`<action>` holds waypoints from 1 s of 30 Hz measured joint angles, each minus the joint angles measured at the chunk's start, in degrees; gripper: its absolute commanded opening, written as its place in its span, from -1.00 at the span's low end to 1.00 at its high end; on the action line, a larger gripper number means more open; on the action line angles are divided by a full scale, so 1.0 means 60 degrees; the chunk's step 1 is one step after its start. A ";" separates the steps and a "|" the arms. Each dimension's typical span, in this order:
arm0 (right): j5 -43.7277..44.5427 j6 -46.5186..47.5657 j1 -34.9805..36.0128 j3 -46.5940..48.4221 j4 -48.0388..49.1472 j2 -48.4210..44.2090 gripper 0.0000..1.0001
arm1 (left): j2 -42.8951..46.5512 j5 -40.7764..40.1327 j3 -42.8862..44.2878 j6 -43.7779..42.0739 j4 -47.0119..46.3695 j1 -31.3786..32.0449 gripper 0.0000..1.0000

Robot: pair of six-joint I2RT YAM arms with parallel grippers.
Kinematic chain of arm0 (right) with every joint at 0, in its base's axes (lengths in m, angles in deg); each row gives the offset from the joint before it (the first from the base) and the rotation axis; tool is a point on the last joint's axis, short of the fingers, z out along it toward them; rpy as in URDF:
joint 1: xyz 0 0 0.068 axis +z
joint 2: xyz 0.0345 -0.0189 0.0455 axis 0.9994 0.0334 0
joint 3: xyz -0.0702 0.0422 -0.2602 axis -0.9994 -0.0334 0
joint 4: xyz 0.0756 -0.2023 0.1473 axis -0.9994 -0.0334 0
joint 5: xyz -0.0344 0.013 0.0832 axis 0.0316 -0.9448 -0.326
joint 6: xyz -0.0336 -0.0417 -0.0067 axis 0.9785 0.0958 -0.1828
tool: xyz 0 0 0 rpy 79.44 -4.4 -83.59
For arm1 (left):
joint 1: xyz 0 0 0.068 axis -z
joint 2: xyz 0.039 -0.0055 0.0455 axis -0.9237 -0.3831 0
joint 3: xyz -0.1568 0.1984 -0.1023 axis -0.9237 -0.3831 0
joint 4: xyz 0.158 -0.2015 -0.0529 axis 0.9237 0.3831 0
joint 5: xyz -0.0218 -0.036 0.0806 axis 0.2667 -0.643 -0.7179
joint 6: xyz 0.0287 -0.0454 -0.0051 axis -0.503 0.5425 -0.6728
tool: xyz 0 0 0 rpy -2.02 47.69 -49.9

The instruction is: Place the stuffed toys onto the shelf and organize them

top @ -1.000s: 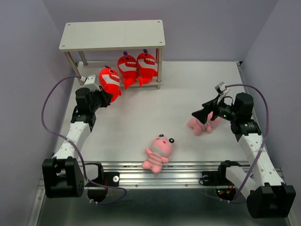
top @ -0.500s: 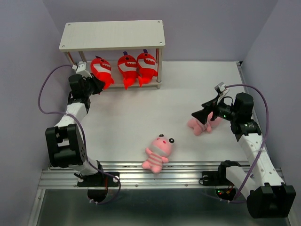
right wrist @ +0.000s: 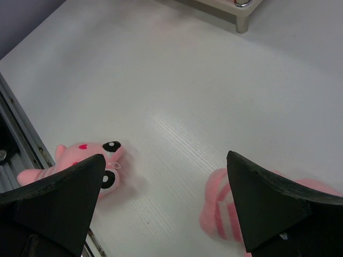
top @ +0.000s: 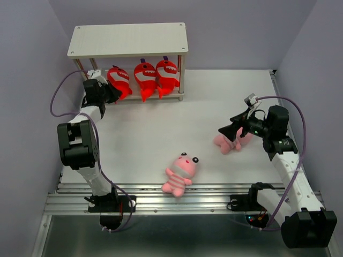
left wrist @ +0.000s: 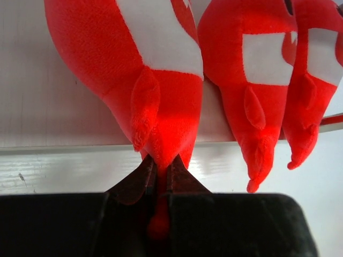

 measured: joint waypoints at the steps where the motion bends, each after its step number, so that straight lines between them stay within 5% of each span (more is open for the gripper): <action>1: 0.0000 0.0004 0.0000 0.0000 0.0004 0.0004 1.00 | -0.0062 0.0015 0.0033 0.0011 0.0000 0.0000 -0.96; 30: 0.0113 0.0113 0.0000 0.0000 0.0000 0.0095 1.00 | -0.1759 0.0244 0.1096 0.0576 -0.0277 0.0062 -0.41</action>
